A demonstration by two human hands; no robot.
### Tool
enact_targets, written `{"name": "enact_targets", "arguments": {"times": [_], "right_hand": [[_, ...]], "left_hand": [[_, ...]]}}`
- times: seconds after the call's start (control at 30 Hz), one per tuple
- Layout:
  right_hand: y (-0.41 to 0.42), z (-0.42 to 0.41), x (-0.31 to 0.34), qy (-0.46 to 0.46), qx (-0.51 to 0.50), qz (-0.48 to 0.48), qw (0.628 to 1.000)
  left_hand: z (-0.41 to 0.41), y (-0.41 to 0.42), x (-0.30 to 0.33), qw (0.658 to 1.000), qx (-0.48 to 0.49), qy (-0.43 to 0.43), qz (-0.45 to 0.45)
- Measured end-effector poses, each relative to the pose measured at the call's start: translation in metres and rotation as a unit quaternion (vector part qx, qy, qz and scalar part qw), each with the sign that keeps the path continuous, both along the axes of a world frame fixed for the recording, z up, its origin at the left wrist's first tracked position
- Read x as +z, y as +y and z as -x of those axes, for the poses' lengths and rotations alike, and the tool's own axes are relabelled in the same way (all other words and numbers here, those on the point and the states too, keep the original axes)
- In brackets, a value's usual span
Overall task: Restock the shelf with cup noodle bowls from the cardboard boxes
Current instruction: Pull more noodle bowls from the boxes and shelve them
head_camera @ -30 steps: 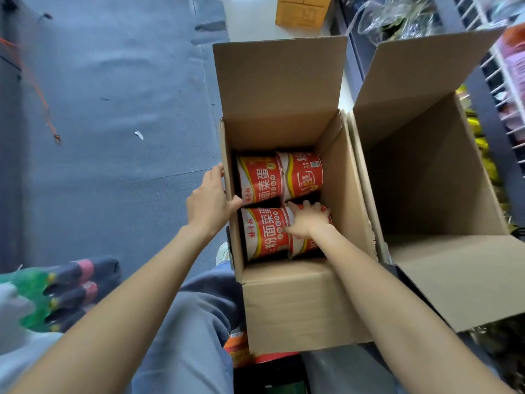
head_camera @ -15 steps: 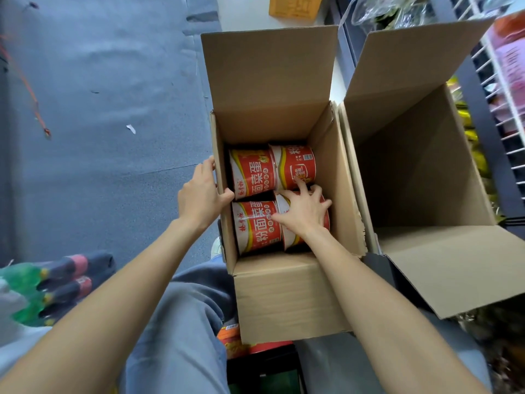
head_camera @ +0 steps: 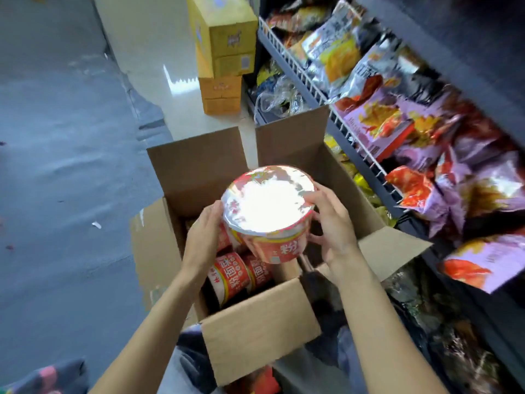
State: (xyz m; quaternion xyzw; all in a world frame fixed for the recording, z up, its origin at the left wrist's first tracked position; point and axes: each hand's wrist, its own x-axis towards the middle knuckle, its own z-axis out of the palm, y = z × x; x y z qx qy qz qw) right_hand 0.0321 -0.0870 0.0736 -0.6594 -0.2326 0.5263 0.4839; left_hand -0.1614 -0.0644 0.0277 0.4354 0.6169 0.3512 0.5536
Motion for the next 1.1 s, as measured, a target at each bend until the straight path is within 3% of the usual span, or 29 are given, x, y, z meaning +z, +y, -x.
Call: {"name": "enact_targets", "arguments": {"times": [0.07,0.17,0.2,0.3,0.47,0.57,0.7,0.8,0.87,0.97,1.03,1.1], "right_hand": [[-0.007,-0.027,0.032,0.022,-0.047,-0.041,0.998],[-0.013,-0.073,0.081,0.020,-0.094,-0.164,0.982],[-0.014,-0.088,0.098,-0.013,-0.083,-0.215,0.973],[-0.013,-0.135,0.133,-0.246,0.013,-0.285,0.926],[0.003,-0.224,0.158,-0.462,-0.128,-0.208,0.853],[0.009,-0.268,0.163,-0.487,-0.199,-0.165,0.835],[0.019,-0.288,0.156,-0.522,-0.306,-0.171,0.778],[0.027,-0.295,0.138,-0.597,-0.241,-0.177,0.744],[0.035,-0.305,0.126,-0.651,-0.152,-0.107,0.736],[0.040,-0.315,0.119,-0.637,-0.082,0.040,0.766],[0.034,-0.306,0.115,-0.620,-0.086,0.015,0.780],[0.024,-0.283,0.111,-0.635,-0.094,-0.068,0.764]], "left_hand": [[-0.036,0.005,0.046,0.993,-0.017,-0.117,-0.004],[-0.095,0.027,0.112,0.982,-0.071,-0.163,-0.068],[-0.117,0.039,0.128,0.977,-0.087,-0.176,-0.079],[-0.186,0.065,0.177,0.968,-0.137,-0.188,-0.098],[-0.288,0.083,0.221,0.943,-0.244,-0.175,-0.144],[-0.332,0.087,0.225,0.926,-0.278,-0.212,-0.142],[-0.386,0.088,0.212,0.912,-0.328,-0.181,-0.169],[-0.413,0.090,0.202,0.912,-0.352,-0.147,-0.153],[-0.422,0.093,0.203,0.904,-0.389,-0.107,-0.141],[-0.422,0.103,0.202,0.892,-0.404,-0.035,-0.201],[-0.412,0.106,0.196,0.886,-0.383,-0.023,-0.260],[-0.386,0.106,0.186,0.878,-0.353,-0.003,-0.324]]}}
